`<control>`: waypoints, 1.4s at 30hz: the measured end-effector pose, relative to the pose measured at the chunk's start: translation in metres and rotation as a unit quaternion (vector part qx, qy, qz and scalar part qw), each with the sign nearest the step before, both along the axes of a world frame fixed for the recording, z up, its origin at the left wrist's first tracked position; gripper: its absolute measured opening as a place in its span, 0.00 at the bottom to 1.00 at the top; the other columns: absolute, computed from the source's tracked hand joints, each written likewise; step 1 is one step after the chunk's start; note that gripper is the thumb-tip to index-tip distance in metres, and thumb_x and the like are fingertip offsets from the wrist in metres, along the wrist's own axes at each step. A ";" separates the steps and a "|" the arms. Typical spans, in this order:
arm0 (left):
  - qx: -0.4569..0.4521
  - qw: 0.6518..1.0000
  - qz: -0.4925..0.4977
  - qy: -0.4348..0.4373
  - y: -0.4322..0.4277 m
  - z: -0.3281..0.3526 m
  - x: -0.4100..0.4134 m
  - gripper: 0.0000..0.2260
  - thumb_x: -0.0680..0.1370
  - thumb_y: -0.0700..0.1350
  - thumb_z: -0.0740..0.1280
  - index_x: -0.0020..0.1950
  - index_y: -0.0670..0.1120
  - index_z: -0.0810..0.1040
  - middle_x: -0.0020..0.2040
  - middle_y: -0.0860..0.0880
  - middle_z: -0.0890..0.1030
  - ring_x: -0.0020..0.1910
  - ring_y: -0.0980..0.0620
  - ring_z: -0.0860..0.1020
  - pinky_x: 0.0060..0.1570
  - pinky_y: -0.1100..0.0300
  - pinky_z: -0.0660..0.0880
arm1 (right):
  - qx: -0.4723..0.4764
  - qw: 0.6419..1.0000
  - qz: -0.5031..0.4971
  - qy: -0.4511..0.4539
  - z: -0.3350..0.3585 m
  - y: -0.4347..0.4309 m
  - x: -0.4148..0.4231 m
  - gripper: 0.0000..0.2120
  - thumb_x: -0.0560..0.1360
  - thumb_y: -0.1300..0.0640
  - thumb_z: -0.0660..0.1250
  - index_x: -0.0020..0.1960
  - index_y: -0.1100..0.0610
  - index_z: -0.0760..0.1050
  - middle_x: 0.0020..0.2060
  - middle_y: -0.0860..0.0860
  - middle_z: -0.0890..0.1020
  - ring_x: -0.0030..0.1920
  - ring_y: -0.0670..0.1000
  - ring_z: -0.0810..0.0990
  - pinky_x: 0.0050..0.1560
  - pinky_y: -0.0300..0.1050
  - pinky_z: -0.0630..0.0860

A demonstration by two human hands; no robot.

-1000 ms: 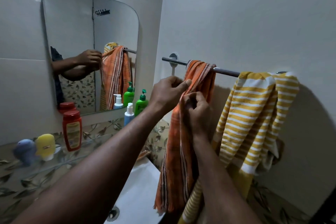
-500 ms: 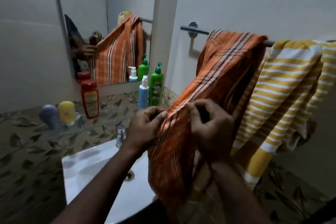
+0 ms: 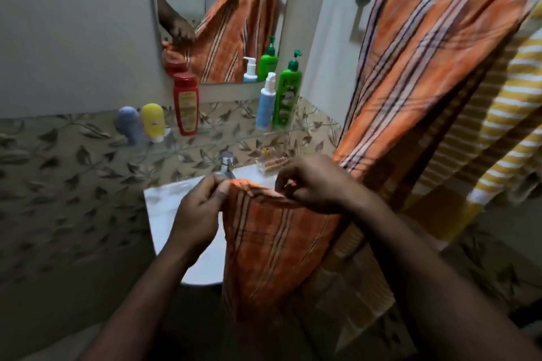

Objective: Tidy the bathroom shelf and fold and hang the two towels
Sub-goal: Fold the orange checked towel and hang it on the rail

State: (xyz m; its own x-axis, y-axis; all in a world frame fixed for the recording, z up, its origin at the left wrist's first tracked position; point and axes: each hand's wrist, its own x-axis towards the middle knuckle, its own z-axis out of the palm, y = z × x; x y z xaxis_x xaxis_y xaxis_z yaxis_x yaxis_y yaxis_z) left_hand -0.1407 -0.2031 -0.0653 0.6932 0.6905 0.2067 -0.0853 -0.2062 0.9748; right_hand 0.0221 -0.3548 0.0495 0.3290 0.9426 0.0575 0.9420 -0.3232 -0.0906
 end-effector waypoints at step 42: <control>-0.179 0.973 -0.116 -0.085 -0.054 0.040 0.004 0.03 0.79 0.40 0.72 0.44 0.43 0.82 0.37 0.44 0.80 0.35 0.50 0.81 0.35 0.58 0.79 | 0.261 0.851 -0.115 0.440 -0.105 -0.092 -0.028 0.07 0.70 0.54 0.78 0.42 0.55 0.82 0.35 0.53 0.82 0.37 0.51 0.78 0.41 0.49 0.72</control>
State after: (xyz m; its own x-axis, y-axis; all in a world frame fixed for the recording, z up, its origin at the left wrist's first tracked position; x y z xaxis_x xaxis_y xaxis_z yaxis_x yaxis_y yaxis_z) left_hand -0.1368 -0.2571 -0.0252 0.8160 0.5681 0.1069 -0.2550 0.1878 0.9485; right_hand -0.0064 -0.4468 -0.0552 0.6341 0.7686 0.0850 0.3516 -0.1886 -0.9170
